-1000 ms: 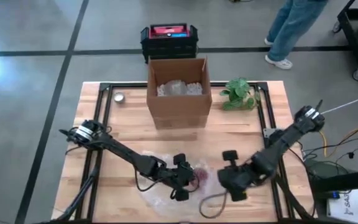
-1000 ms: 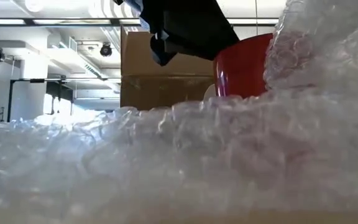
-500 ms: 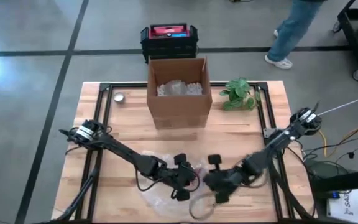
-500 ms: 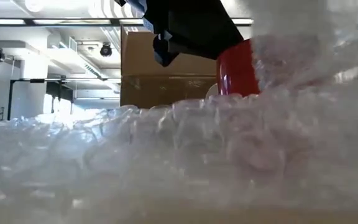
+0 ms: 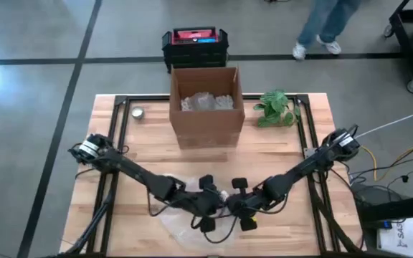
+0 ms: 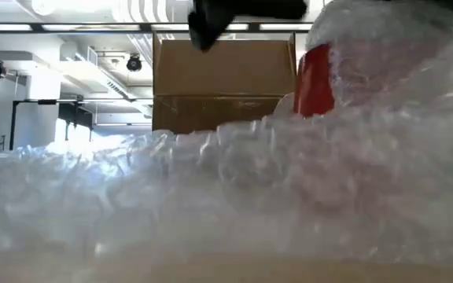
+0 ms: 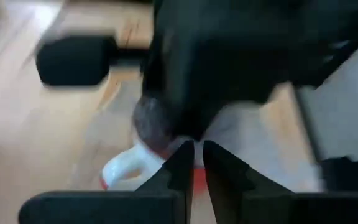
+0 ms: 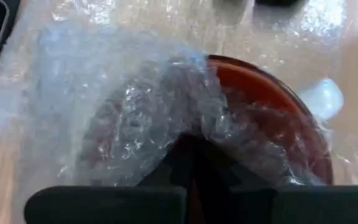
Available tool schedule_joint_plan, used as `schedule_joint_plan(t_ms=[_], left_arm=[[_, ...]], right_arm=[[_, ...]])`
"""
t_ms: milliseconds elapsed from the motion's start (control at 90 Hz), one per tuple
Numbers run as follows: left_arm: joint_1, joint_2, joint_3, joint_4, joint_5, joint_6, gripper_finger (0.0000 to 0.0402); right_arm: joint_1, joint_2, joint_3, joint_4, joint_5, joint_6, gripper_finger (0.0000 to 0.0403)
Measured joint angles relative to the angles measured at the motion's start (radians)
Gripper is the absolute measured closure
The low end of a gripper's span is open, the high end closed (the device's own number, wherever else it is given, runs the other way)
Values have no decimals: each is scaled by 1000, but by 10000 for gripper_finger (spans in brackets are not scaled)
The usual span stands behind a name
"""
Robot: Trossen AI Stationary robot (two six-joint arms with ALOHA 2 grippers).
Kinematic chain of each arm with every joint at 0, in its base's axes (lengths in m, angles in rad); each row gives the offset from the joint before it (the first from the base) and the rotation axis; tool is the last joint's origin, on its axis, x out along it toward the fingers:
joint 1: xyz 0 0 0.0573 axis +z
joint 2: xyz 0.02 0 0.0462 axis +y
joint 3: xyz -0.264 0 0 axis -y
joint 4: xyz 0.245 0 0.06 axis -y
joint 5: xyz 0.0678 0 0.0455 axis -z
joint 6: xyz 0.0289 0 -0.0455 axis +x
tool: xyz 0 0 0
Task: Wrap mug
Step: Wrap the orange mug with bubble wrap
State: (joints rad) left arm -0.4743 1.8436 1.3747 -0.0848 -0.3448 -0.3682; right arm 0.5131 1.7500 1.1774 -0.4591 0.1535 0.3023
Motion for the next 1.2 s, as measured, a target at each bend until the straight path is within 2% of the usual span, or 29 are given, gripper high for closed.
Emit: schedule_joint_plan(t_ms=[189, 422, 700, 833, 922, 1200], left_arm=[[-4, 33, -1, 37, 92, 37, 381], [25, 123, -2, 55, 76, -11, 381], [30, 121, -2, 45, 75, -36, 381], [31, 119, -3, 49, 75, -34, 381], [31, 119, -3, 51, 75, -34, 381], [32, 114, -3, 51, 71, -34, 381]], right_arm=[[-4, -2, 0, 4, 2, -13, 403], [-3, -3, 43, -13, 3, -14, 403], [41, -87, 154, -269, -1, 11, 403], [63, -121, 150, -165, 4, 31, 403], [58, -83, 134, -111, 3, 27, 403], [-9, 81, 127, -159, 5, -10, 403]])
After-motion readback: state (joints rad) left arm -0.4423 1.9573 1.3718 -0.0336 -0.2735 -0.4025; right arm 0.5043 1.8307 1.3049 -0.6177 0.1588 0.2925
